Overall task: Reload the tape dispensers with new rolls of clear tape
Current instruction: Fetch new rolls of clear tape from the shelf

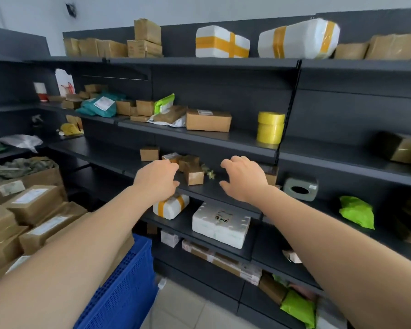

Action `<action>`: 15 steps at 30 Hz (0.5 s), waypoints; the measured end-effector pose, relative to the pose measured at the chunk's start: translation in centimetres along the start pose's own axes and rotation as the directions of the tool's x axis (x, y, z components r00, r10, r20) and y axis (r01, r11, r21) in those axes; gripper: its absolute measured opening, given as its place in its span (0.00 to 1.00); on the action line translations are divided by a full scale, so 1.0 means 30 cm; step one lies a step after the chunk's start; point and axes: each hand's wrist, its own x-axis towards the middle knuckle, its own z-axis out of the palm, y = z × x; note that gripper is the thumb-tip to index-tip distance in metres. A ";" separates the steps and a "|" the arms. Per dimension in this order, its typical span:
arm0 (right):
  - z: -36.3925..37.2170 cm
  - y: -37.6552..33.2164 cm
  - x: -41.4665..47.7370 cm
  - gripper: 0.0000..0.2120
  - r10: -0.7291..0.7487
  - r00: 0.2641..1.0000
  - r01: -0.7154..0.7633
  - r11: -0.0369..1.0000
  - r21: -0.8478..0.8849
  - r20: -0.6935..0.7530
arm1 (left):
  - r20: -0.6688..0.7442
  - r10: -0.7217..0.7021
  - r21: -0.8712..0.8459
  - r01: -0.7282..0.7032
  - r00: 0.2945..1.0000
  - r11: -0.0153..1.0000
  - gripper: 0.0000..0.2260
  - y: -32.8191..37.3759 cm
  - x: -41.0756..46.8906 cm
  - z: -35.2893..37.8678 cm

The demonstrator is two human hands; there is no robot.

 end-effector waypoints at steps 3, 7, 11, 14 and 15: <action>0.021 0.113 0.127 0.20 0.016 1.000 -0.016 0.999 -0.036 0.006 | -0.022 0.029 -0.019 -0.029 0.999 0.999 0.17 0.045 0.178 0.026; 0.043 0.260 0.267 0.19 0.045 0.999 -0.047 0.995 -0.084 -0.027 | -0.040 0.070 -0.052 -0.072 0.997 0.996 0.18 0.120 0.409 0.056; 0.067 0.388 0.379 0.17 0.072 0.996 -0.077 0.990 -0.119 -0.042 | -0.051 0.117 -0.081 -0.121 0.992 0.989 0.19 0.198 0.606 0.107; 0.088 0.482 0.464 0.18 0.115 0.992 -0.120 0.984 -0.129 -0.043 | -0.065 0.161 -0.108 -0.167 0.985 0.980 0.17 0.257 0.746 0.145; 0.098 0.513 0.493 0.18 0.129 0.991 -0.134 0.981 -0.140 -0.039 | -0.068 0.175 -0.118 -0.182 0.982 0.976 0.17 0.274 0.793 0.156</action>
